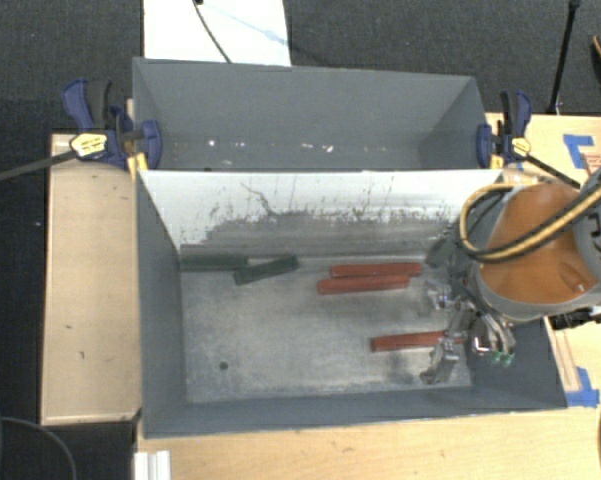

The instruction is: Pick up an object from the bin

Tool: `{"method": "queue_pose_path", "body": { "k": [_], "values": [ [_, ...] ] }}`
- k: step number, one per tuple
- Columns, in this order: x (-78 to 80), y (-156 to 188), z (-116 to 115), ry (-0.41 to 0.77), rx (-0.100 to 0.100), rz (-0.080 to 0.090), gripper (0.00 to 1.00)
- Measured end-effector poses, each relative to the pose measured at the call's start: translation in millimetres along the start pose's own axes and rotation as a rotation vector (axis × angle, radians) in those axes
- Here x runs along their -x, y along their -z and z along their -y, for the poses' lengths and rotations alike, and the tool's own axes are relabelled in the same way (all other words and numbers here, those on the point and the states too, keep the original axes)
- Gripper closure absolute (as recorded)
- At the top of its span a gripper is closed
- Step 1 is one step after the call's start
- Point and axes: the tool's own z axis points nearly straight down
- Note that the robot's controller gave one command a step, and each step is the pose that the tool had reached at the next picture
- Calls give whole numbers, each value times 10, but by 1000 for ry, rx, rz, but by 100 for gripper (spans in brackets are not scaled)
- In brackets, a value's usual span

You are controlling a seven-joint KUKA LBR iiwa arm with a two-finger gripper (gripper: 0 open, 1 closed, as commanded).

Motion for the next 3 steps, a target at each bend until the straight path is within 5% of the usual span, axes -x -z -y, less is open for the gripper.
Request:
{"method": "queue_pose_path", "body": {
  "k": [1, 2, 3],
  "values": [
    [-131, -302, -127, -202, 1, -3, 0],
    [62, -304, -409, -192, 2, -2, 0],
    [47, -308, -385, -192, 0, -5, 100]
  ]
}}
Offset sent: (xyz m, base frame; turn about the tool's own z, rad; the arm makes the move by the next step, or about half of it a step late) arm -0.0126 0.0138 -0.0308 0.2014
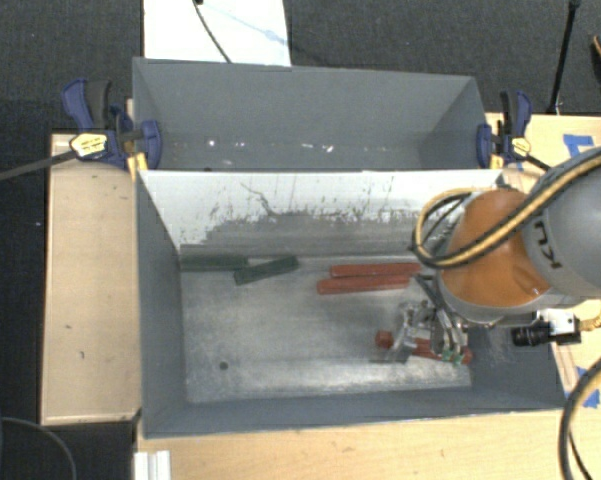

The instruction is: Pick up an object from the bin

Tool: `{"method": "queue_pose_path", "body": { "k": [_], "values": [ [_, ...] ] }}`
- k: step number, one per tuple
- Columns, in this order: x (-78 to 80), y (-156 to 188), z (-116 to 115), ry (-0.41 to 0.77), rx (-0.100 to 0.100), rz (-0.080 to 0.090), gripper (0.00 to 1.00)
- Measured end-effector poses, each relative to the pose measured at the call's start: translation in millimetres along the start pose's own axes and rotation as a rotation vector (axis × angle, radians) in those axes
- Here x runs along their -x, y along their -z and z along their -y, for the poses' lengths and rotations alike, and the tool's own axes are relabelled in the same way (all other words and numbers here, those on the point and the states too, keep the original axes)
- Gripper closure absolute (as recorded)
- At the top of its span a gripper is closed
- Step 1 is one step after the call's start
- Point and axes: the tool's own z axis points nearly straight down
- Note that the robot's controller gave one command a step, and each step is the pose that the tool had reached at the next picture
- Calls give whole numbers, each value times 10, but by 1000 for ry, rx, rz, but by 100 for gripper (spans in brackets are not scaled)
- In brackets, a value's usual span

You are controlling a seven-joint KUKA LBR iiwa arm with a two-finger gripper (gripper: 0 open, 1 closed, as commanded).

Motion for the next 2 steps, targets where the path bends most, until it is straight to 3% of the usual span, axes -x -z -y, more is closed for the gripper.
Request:
{"method": "queue_pose_path", "body": {
  "k": [1, 2],
  "values": [
    [23, 1206, -6, 7, 2, 8, 100],
    [33, 1292, -10, 14, 1, 3, 100]
  ]
}}
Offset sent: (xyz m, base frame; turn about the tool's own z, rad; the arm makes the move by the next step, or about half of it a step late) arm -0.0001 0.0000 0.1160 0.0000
